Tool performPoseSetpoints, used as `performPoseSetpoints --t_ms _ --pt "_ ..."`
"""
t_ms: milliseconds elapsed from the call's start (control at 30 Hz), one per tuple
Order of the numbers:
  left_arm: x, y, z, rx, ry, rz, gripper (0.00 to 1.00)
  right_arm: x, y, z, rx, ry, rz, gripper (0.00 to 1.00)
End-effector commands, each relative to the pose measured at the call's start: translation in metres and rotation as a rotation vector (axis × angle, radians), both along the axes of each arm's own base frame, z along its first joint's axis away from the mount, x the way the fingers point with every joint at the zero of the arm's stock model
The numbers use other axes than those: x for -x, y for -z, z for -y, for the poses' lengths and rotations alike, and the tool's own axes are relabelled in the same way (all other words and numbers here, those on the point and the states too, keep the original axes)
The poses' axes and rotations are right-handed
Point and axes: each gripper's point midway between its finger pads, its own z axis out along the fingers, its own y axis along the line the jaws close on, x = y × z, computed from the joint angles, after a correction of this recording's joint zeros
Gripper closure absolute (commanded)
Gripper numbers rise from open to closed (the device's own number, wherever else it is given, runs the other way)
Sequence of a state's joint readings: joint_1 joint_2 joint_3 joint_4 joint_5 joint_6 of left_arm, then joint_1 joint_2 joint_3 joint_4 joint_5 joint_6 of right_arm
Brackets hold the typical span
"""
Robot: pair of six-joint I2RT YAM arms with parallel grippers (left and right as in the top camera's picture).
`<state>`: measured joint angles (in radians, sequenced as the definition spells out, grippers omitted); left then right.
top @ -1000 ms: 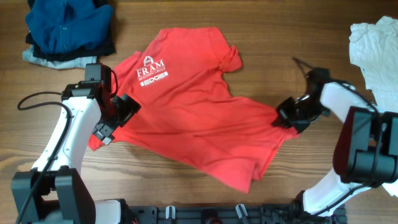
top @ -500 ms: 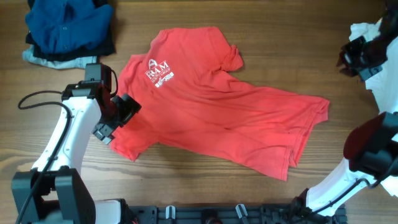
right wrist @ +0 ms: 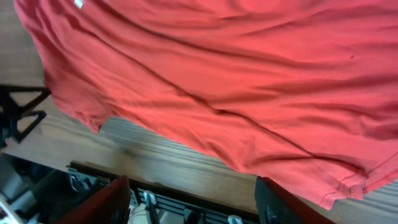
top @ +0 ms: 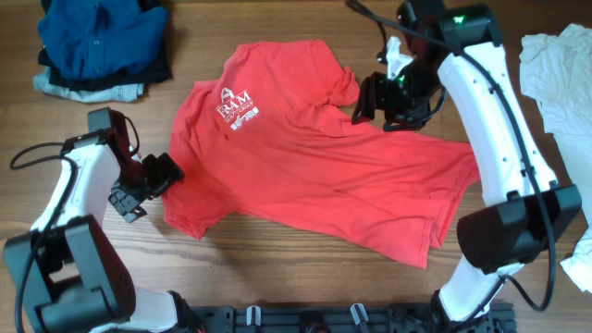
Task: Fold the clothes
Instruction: 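Grasp the shirt's left and right hem corners with both grippers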
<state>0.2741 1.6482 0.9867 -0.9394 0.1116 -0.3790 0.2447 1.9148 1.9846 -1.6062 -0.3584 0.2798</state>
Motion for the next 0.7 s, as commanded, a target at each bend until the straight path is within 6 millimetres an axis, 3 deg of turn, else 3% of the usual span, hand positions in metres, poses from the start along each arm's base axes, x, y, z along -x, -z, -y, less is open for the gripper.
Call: performPoseSetpoints --t_ms 0,67,100,133,200,267,300,433,533,667 --pt "0.005 0.017 0.006 0.047 0.035 -0.042 0.05 0.019 -0.04 -0.007 -0.011 -0.03 0.12 0.36" --pt "0.007 0.022 0.011 0.069 0.063 -0.058 0.09 0.03 -0.064 -0.006 -0.029 -0.033 0.195 0.24" --pt "0.009 0.026 0.015 0.076 0.073 -0.075 0.11 0.037 -0.078 -0.002 -0.035 -0.031 0.24 0.01" --pt "0.01 0.028 0.018 0.078 0.081 -0.084 0.16 0.045 -0.084 0.002 -0.026 -0.012 0.258 0.01" --pt "0.013 0.036 0.023 0.082 0.093 -0.096 0.22 0.068 -0.077 0.018 0.025 0.06 0.235 0.01" --pt "0.015 0.042 0.025 0.086 0.095 -0.103 0.39 0.095 -0.059 0.027 0.043 0.111 0.166 0.0" --pt "0.015 0.044 0.024 0.083 0.081 -0.098 0.55 0.105 -0.049 0.031 0.055 0.139 0.128 0.01" --pt "0.01 0.046 0.023 0.076 0.061 -0.078 0.94 0.135 0.014 0.04 0.123 0.219 -0.059 0.01" --pt "0.005 0.047 0.021 0.068 0.005 -0.064 0.96 0.145 0.062 0.042 0.152 0.272 -0.146 0.0" --pt "-0.001 0.048 0.011 0.049 -0.119 -0.05 0.96 0.155 0.095 0.044 0.166 0.333 -0.201 0.01"
